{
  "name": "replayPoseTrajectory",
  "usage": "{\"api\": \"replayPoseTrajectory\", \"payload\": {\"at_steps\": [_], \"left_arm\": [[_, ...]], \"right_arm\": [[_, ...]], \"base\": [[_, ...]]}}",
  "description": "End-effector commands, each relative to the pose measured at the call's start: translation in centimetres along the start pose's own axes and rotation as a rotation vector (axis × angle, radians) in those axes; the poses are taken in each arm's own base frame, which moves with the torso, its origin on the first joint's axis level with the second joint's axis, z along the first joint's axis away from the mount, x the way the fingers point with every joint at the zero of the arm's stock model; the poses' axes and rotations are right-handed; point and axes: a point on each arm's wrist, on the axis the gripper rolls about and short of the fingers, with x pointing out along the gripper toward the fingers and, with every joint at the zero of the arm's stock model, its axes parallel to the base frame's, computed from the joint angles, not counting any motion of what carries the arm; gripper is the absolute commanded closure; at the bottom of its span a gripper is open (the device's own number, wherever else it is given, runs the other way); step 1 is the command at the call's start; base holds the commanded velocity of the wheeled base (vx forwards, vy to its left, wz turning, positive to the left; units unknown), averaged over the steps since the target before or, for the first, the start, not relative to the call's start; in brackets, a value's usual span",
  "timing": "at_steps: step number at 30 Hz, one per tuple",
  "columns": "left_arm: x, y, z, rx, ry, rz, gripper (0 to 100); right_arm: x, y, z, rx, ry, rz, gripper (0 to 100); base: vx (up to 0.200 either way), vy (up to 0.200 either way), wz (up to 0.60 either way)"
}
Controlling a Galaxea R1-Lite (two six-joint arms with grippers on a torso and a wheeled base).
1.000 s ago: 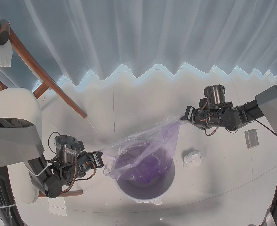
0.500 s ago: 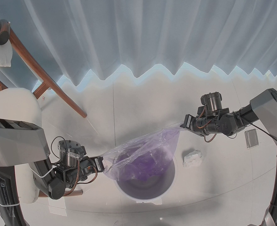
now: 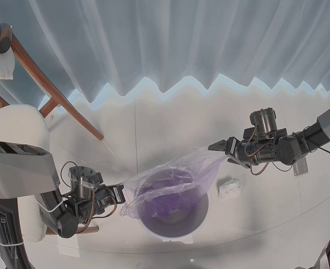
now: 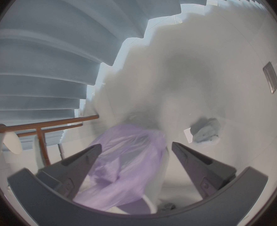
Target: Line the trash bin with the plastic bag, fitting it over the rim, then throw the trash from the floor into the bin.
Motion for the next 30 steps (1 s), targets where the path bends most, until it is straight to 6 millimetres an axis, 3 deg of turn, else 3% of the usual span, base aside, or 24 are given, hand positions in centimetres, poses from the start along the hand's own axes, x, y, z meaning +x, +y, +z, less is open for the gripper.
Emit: {"api": "replayPoseTrajectory", "payload": {"at_steps": [1,5,14,28,29,30], "left_arm": [[0.0,-0.1,-0.2,0.006,0.004,0.000,100],[-0.2,-0.1,-0.3,0.009,0.008,0.001,100],[-0.3,-0.5,-0.1,0.016,-0.022,-0.015,100],[-0.5,-0.3,-0.7,0.021,0.003,-0.009,100],[-0.5,-0.4,-0.7,0.022,0.000,-0.013,100],[-0.5,-0.4,-0.7,0.022,0.000,-0.013,100]], "right_arm": [[-3.9,1.9,-0.3,0.025,-0.013,0.067,0],[-4.0,2.3,-1.2,0.033,0.012,0.068,0],[-3.3,3.8,-5.5,0.080,0.140,0.075,0],[-2.5,5.6,-6.1,0.084,0.159,0.110,0],[-2.2,5.3,-6.5,0.099,0.172,0.100,100],[-2.2,5.3,-6.5,0.099,0.172,0.100,100]], "base": [[0.000,0.000,0.00],[0.000,0.000,0.00],[0.000,0.000,0.00],[0.000,0.000,0.00],[0.000,0.000,0.00],[0.000,0.000,0.00]]}}
